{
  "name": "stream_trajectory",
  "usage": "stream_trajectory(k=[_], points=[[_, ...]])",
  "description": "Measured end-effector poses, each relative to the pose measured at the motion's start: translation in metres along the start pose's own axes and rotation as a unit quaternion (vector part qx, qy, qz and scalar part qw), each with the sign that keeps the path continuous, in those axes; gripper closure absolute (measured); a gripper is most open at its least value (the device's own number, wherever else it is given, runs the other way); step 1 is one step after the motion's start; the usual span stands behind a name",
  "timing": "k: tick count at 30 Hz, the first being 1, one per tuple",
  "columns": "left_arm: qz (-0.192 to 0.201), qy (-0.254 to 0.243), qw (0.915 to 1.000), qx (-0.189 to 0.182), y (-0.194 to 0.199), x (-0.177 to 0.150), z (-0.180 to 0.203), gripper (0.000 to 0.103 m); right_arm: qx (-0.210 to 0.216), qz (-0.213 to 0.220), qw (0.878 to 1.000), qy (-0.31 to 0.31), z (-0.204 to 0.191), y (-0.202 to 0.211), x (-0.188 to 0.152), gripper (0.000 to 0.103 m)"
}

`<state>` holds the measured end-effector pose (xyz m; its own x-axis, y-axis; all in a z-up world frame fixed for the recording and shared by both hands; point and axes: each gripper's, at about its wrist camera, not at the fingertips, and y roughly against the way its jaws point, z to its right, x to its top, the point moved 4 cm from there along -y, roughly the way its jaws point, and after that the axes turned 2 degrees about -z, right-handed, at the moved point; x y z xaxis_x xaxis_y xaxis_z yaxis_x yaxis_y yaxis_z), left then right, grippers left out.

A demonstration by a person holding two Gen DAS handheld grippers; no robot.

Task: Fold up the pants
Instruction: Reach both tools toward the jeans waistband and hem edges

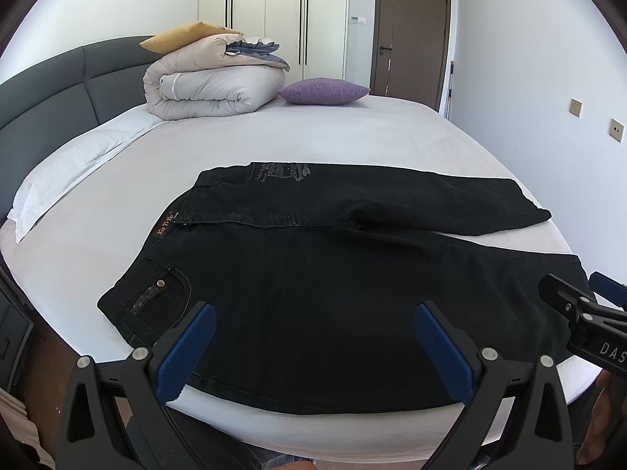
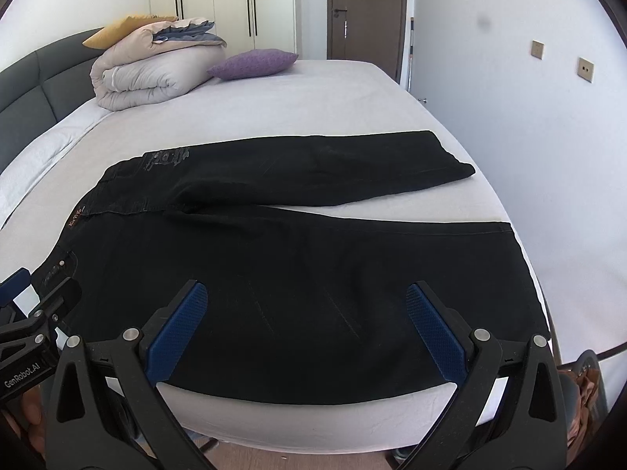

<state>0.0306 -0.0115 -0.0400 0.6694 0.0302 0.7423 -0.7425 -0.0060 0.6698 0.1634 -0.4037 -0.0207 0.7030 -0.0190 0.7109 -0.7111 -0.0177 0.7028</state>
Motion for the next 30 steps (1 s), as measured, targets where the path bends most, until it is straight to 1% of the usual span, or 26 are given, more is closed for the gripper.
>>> stream_trajectory(k=[2, 6, 10, 13, 15, 17, 20, 21, 22, 25, 27, 30], points=[[-0.004, 0.002, 1.0, 0.0, -0.002, 0.003, -0.006, 0.0, 0.001, -0.002, 1.0, 0.002, -0.001, -0.001, 0.0, 0.0], [-0.004, 0.002, 1.0, 0.002, -0.007, -0.005, -0.003, 0.0, 0.004, -0.007, 1.0, 0.005, -0.002, -0.004, 0.0, 0.0], [-0.002, -0.004, 1.0, 0.004, -0.014, -0.009, -0.008, 0.0, 0.012, -0.017, 1.0, 0.009, -0.003, -0.016, 0.003, 0.0], [-0.019, 0.008, 0.9997, -0.013, -0.025, -0.015, -0.019, 0.0, 0.038, -0.027, 0.999, 0.013, -0.004, -0.03, 0.006, 0.0], [-0.039, 0.017, 0.9987, -0.027, -0.037, -0.016, -0.027, 0.0, 0.062, -0.031, 0.997, 0.023, -0.007, -0.04, 0.012, 0.0], [-0.047, 0.031, 0.9975, -0.042, -0.047, -0.014, -0.039, 0.0, 0.09, -0.031, 0.995, 0.042, -0.012, -0.052, 0.023, 0.0], [-0.061, 0.052, 0.9931, -0.085, -0.069, 0.006, -0.057, 0.0, 0.109, -0.024, 0.991, 0.071, -0.018, -0.07, 0.048, 0.0], [-0.063, 0.058, 0.9922, -0.091, -0.076, 0.015, -0.064, 0.0, 0.116, -0.023, 0.99, 0.079, -0.018, -0.078, 0.058, 0.0], [-0.061, 0.057, 0.9928, -0.086, -0.082, 0.025, -0.071, 0.0, 0.127, -0.021, 0.988, 0.087, -0.02, -0.088, 0.069, 0.0], [-0.056, 0.01, 0.997, -0.053, -0.104, 0.063, -0.086, 0.0, 0.15, -0.022, 0.983, 0.107, -0.023, -0.115, 0.099, 0.0], [-0.064, -0.021, 0.9969, -0.041, -0.123, 0.092, -0.095, 0.0, 0.161, -0.023, 0.98, 0.117, -0.024, -0.13, 0.113, 0.0], [-0.051, -0.08, 0.9953, -0.018, -0.157, 0.141, -0.11, 0.0, 0.189, -0.031, 0.972, 0.134, -0.026, -0.153, 0.13, 0.0]])
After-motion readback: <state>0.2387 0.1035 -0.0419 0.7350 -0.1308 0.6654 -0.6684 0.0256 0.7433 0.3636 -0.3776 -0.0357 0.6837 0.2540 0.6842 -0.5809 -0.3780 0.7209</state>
